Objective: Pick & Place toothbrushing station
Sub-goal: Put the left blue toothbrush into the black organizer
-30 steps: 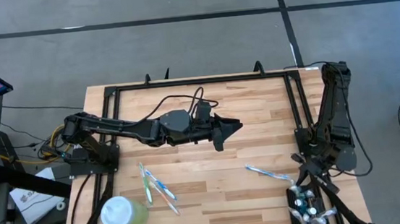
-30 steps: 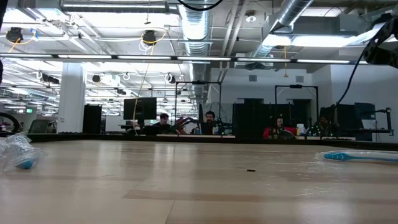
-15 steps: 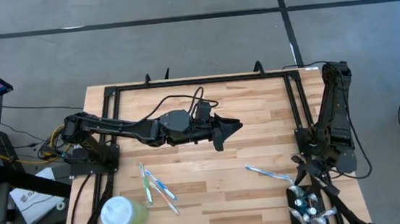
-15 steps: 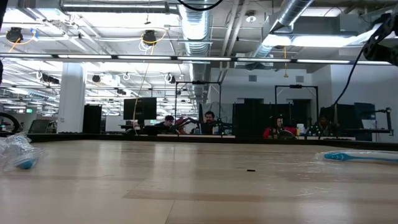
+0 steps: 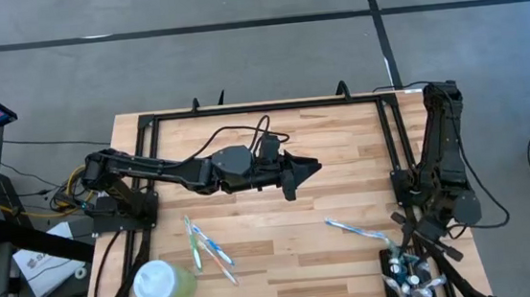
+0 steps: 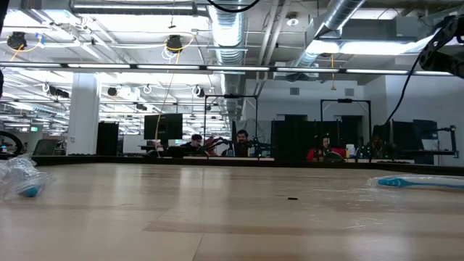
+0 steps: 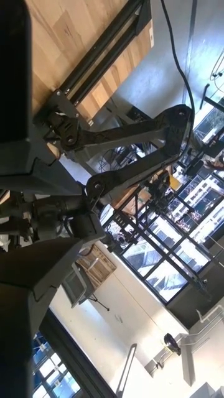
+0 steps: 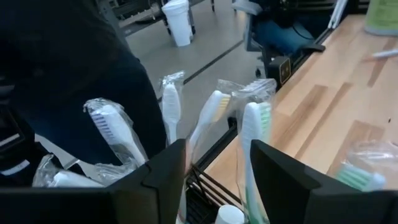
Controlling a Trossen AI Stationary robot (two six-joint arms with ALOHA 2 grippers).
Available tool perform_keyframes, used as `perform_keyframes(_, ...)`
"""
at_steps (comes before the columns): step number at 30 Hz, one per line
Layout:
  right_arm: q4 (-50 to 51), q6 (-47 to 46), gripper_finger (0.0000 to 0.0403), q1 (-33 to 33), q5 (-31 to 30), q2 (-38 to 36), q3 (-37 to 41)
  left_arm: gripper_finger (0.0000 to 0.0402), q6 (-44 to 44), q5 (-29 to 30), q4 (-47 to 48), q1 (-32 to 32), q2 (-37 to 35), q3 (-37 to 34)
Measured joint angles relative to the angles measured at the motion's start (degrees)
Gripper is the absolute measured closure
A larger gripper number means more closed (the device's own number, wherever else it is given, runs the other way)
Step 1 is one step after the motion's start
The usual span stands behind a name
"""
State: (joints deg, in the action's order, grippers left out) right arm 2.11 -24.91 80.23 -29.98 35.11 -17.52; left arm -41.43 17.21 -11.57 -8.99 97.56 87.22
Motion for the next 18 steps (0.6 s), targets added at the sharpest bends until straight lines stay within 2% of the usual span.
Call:
perform_keyframes(9,0.62,-0.32,0.0272,-0.04,0.06,-1.53,0.00,0.0286,0.17,0.04,0.00,-0.17,0.00,0.00)
perform_keyframes(18,1.04,0.38,0.0291,-2.93,-0.02,-9.55,-0.49,0.0286,0.35,0.24,0.00,-0.17,0.00,0.00)
